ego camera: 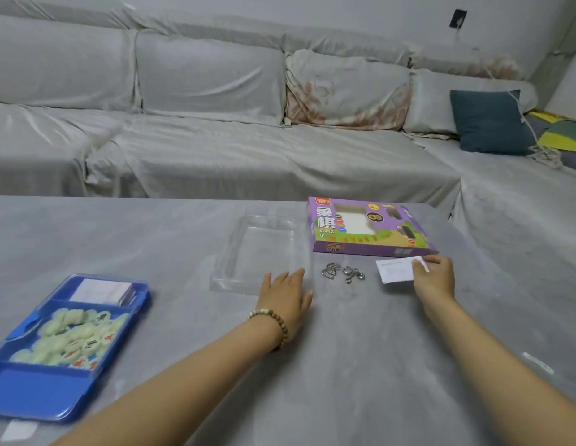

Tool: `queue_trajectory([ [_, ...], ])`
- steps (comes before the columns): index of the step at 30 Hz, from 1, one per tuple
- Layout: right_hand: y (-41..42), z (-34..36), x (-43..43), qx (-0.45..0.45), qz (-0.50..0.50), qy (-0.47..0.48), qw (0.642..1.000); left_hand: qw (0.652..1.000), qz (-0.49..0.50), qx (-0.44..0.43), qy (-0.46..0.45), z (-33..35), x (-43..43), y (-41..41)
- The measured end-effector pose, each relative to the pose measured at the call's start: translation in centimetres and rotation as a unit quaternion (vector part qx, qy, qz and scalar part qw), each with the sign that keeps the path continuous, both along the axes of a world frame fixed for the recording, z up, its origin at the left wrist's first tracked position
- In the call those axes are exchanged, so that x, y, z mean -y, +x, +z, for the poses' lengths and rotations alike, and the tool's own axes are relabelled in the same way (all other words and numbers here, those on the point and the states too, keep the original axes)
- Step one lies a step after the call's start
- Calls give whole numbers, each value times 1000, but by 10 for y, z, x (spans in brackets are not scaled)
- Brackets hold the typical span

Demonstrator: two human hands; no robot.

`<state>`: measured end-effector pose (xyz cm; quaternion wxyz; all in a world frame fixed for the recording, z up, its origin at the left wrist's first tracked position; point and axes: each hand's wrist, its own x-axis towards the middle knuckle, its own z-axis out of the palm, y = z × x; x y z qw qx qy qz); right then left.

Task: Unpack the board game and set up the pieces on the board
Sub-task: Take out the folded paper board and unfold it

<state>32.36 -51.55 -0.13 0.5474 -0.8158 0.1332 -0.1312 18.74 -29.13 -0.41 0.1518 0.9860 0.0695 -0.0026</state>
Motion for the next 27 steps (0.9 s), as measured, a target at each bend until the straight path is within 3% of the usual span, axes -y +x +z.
queue_trajectory([
  [4,14,-13,-1,-46,35,-32,998,999,-42,33,2,-5,1,15],
  [6,10,-18,-3,-38,40,-156,986,998,-46,44,1,-6,0,21],
  [8,-1,-23,-5,32,71,-274,959,998,-49,44,13,-7,-3,25],
  [10,-10,-28,-6,60,171,-335,925,997,-54,39,29,-8,-6,29],
  [14,-20,-35,-6,-67,322,-458,826,996,-60,54,34,-10,-14,38],
  [21,-1,-29,-24,-125,336,-413,837,989,-63,130,-40,-13,-23,39],
  [24,-1,-21,-36,-12,290,-377,880,989,-30,144,-10,-10,-33,34],
  [27,0,-7,-65,57,297,-379,875,993,41,89,68,-5,-49,29],
])
